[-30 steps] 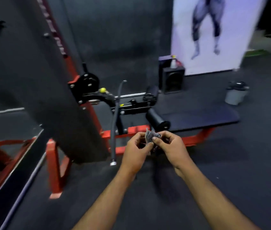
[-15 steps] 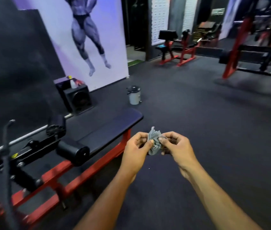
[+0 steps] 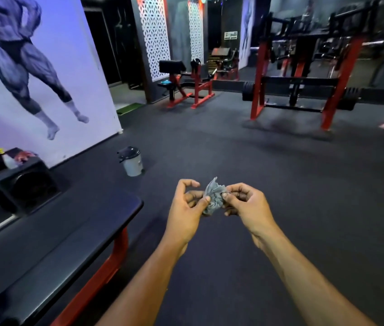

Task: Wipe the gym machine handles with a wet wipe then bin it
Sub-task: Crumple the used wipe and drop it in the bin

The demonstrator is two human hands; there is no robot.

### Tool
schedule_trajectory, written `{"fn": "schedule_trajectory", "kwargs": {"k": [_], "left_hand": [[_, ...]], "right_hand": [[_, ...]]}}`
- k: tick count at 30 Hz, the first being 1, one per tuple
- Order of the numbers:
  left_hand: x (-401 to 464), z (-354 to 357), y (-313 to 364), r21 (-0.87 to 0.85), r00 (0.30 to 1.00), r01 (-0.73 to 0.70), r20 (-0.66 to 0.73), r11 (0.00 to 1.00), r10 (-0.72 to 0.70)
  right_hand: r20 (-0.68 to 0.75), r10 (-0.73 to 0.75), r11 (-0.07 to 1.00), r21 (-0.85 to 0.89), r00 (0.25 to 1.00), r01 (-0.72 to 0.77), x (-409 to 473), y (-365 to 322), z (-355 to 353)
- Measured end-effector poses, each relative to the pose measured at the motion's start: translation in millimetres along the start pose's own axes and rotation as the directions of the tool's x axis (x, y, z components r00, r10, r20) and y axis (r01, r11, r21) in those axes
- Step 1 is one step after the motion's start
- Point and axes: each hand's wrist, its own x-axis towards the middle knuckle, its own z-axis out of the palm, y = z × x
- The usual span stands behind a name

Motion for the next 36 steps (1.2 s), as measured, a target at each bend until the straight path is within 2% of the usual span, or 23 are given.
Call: {"fn": "schedule_trajectory", "kwargs": {"k": [6, 11, 17, 22, 29, 36], "left_hand": [[108.8, 9.2, -1.6, 0.093, 0.997, -0.068, 0.041, 0.993, 0.064], [196.0, -3.2, -19.0, 0.014, 0.998, -0.060, -0.019, 0.998, 0.060], [317.3, -28.2, -42.3, -0.119, 0.996, -0.020, -0.093, 0.993, 0.009], [421.6, -61.0, -44.3, -0.084, 0.997, -0.023, -0.074, 0.996, 0.017], [544.2, -83.2, -43.7, -0.073, 0.998, -0.015, -0.059, 0.997, 0.010], [688.6, -100.1, -80.9, -0.017, 0.991, -0.035, -0.127, 0.999, 0.032]], "right_hand": [[0.059, -0.048, 0.999, -0.012, 0.997, 0.048, 110.9, -14.7, -1.2], [0.144, -0.041, 0.996, -0.077, 0.989, 0.053, 199.4, -7.1, 24.3], [0.088, -0.028, 0.997, -0.069, 0.996, 0.034, 325.8, 6.2, 66.7], [0.111, -0.018, 0.998, -0.059, 0.994, 0.025, 429.2, -4.9, 105.1], [0.039, -0.049, 0.998, 0.026, 0.998, 0.048, 548.9, -0.4, 137.1], [0.066, -0.027, 0.995, 0.092, 0.997, 0.021, 696.7, 29.0, 162.9]]}}
